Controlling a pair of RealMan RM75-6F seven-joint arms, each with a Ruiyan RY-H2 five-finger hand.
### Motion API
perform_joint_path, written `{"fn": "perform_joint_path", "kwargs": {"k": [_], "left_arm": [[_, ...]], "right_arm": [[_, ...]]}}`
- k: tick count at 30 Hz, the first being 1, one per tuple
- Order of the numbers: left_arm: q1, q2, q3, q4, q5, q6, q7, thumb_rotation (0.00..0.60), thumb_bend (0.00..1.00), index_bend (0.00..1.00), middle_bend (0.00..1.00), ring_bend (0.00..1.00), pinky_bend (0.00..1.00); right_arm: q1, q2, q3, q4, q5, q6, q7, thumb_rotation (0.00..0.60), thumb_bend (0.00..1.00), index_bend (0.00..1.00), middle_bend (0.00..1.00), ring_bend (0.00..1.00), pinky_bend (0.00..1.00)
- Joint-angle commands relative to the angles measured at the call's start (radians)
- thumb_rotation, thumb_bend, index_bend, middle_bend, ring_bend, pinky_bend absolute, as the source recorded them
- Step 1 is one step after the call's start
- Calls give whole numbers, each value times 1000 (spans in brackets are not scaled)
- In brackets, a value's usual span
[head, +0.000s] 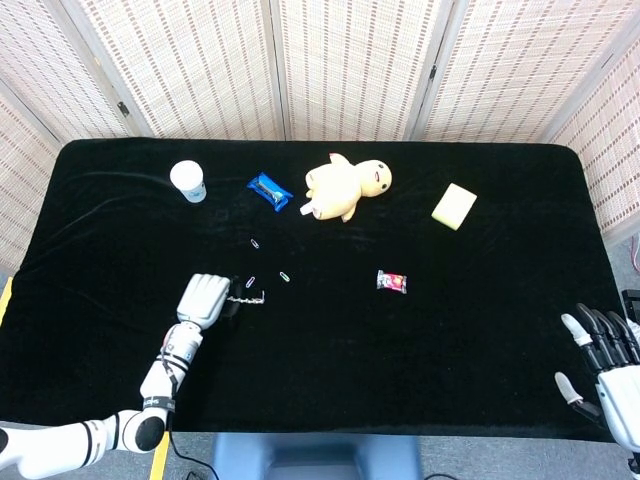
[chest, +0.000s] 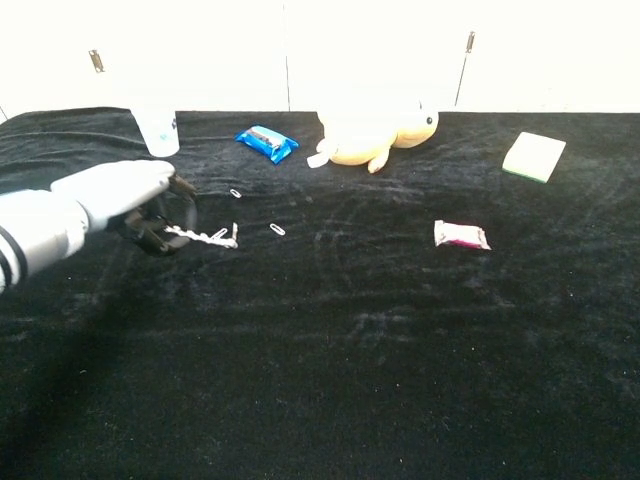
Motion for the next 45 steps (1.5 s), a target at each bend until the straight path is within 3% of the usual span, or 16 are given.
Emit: {"fn": "perform_joint_path", "kwargs": {"k": [1, 13, 24, 32, 39, 45], "left_arm": [[-15, -25, -6, 31, -18, -13, 9, 600, 619, 801, 1000, 1000, 1000], [-67, -89, -39, 213, -46, -67, -5, 600, 619, 801, 1000, 1000, 1000], [-76, -100, -48, 304, -48, -92, -35, 600, 619, 801, 1000, 1000, 1000], [-69, -83, -52, 294, -47, -89, -46, 600, 618, 801, 1000, 1000, 1000], [-57, -50, -63, 206, -17, -68, -97, 600, 618, 801, 1000, 1000, 1000], [-69, -51, -54, 171, 1, -54, -60, 600, 619, 801, 1000, 1000, 1000]], "right_arm": [[-4, 1, -3, 7, -3, 6, 9, 600, 364, 0, 0, 0, 0], [-4, -1, 6, 8, 28, -14, 9, 600, 364, 0, 0, 0, 0], [10, 0, 18, -5, 59, -53, -4, 600, 365, 0, 0, 0, 0], [19, 0, 21, -14, 68, -73, -14, 600, 364, 0, 0, 0, 0], [25, 1, 21, -17, 70, -86, -14, 600, 365, 0, 0, 0, 0], [28, 2, 23, -15, 82, -98, -13, 600, 364, 0, 0, 0, 0]]}}
